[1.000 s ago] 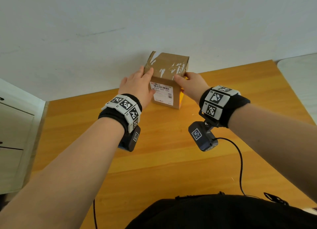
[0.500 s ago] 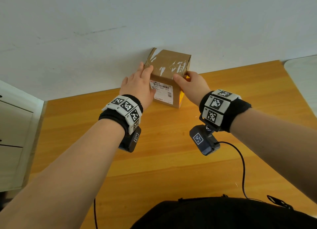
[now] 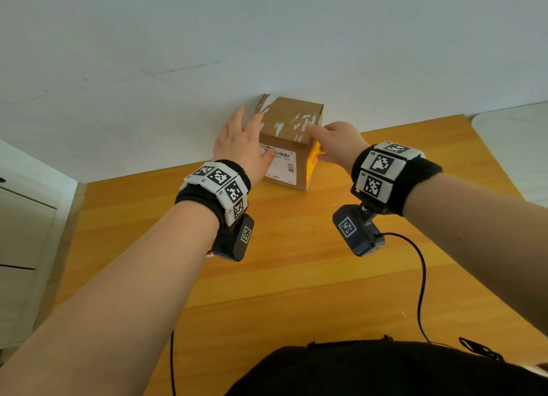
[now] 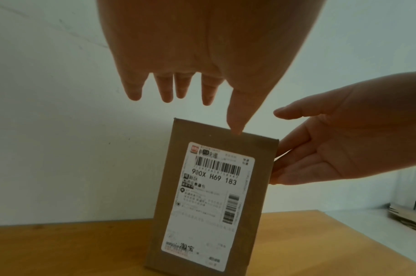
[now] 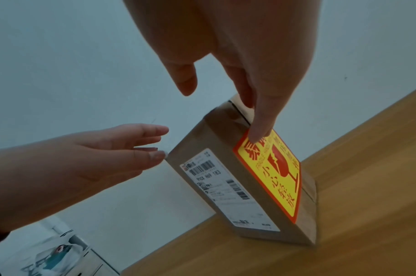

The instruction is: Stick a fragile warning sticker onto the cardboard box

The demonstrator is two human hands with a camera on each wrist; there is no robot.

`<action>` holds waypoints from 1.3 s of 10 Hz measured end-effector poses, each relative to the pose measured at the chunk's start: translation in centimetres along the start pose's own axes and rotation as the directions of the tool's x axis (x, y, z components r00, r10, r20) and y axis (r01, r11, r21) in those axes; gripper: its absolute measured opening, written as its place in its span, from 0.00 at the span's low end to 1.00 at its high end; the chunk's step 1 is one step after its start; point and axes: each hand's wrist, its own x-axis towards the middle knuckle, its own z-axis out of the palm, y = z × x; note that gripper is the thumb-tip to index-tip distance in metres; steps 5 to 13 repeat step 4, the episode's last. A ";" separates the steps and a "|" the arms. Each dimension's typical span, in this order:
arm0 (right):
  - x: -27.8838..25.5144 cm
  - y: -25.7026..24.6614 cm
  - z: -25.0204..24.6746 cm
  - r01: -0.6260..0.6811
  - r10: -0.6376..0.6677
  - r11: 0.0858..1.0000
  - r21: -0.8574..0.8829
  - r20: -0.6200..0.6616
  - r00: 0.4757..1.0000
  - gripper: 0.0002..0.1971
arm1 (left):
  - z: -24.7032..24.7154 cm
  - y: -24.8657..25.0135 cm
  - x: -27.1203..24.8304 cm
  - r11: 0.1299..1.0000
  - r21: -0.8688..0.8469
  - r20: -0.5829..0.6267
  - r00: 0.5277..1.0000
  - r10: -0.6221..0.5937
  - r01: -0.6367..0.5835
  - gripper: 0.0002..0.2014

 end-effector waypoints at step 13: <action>-2.8 0.0 0.0 0.110 -0.121 0.986 -0.123 -0.088 0.989 0.24 | -1.5 0.0 -2.5 0.982 -0.109 -0.062 0.987 0.147 -0.153 0.28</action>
